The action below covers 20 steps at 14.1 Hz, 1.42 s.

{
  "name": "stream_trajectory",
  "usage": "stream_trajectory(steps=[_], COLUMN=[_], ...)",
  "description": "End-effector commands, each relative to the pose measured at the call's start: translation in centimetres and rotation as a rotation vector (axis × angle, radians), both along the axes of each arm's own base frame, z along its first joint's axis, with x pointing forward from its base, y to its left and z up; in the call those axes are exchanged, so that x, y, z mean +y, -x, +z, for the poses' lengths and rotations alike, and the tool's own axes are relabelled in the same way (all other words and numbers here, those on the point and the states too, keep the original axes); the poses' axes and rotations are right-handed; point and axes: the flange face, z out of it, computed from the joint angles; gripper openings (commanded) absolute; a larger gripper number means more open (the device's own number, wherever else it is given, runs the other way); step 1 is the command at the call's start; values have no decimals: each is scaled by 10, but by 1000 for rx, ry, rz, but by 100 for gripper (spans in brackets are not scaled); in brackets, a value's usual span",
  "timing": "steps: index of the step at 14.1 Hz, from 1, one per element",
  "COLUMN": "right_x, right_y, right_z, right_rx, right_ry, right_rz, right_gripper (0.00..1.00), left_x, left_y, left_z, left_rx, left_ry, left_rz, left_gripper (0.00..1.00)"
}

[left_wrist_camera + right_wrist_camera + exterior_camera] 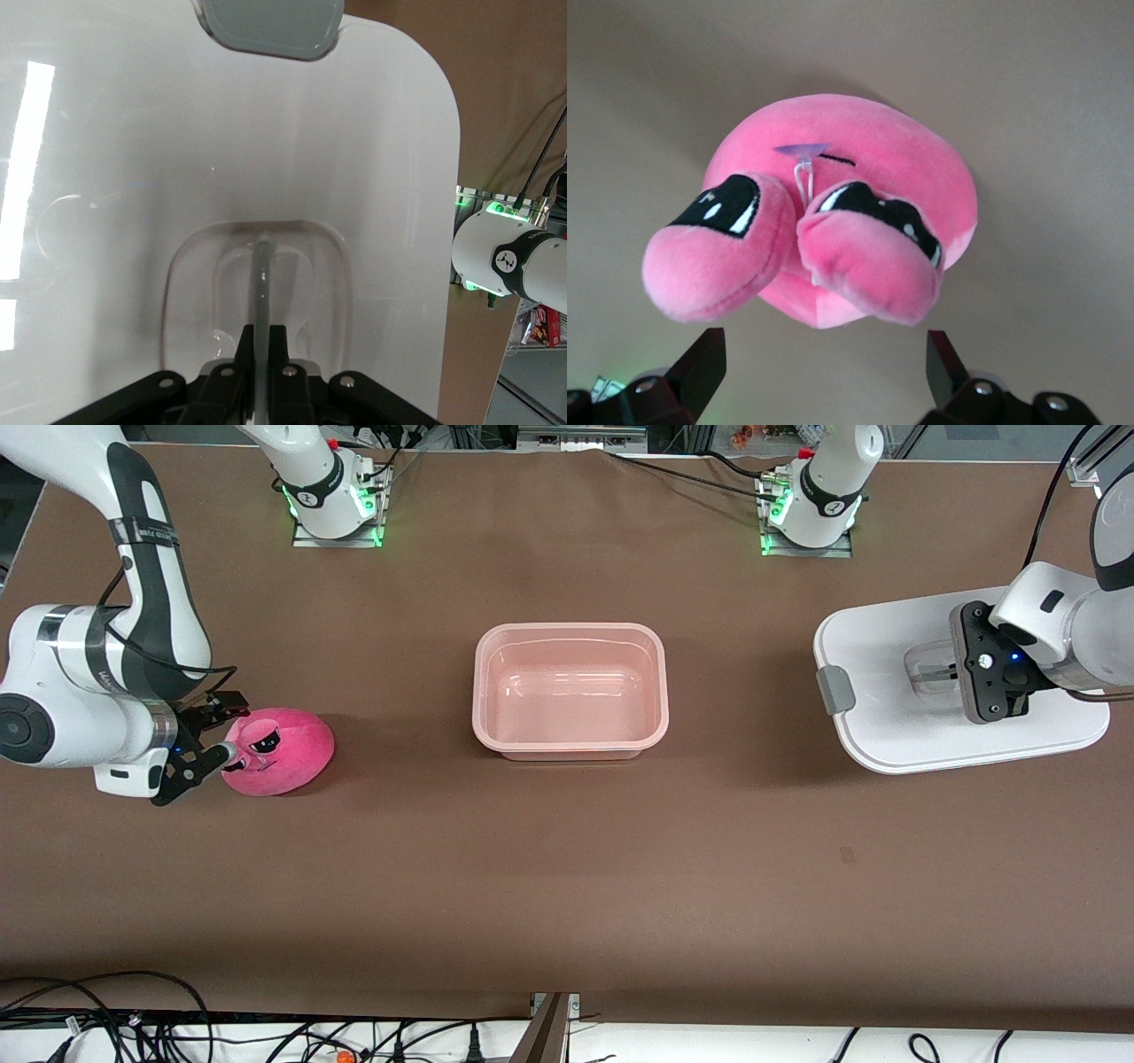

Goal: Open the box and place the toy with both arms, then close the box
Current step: 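Reach the right gripper down and grasp the pink plush toy, then lift the pink toy with the right gripper over the tub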

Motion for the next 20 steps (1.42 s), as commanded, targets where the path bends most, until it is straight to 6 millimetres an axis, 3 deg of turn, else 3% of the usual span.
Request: stream_trajectory(steps=[1, 3, 5, 7, 8, 13, 14, 17, 20], right_x=[0, 3, 11, 22, 24, 40, 42, 75, 136], right_y=[3, 1, 0, 0, 1, -6, -7, -8, 0], right_z=[-9, -25, -32, -33, -34, -22, -11, 38, 93], right_rx=[-34, -62, -65, -60, -53, -77, -88, -24, 45], right_ry=[-16, -23, -31, -66, -70, -105, -106, -136, -175], right_rz=[21, 42, 51, 40, 42, 45, 49, 107, 200], right_gripper=[100, 94, 44, 5, 0, 0, 0, 0, 0], left_x=[8, 9, 9, 11, 11, 17, 17, 16, 18], left_y=[-4, -3, -3, -3, -3, -3, -4, -3, -3], left_z=[-1, -2, -1, -2, -2, -2, -1, -2, -2], left_rx=[12, 15, 14, 16, 16, 15, 14, 17, 19], left_ry=[23, 23, 23, 23, 23, 23, 23, 29, 29], left_rz=[-51, -50, -49, -48, -48, -37, -39, -37, -35], left_gripper=[0, 0, 0, 0, 0, 0, 0, 0, 0])
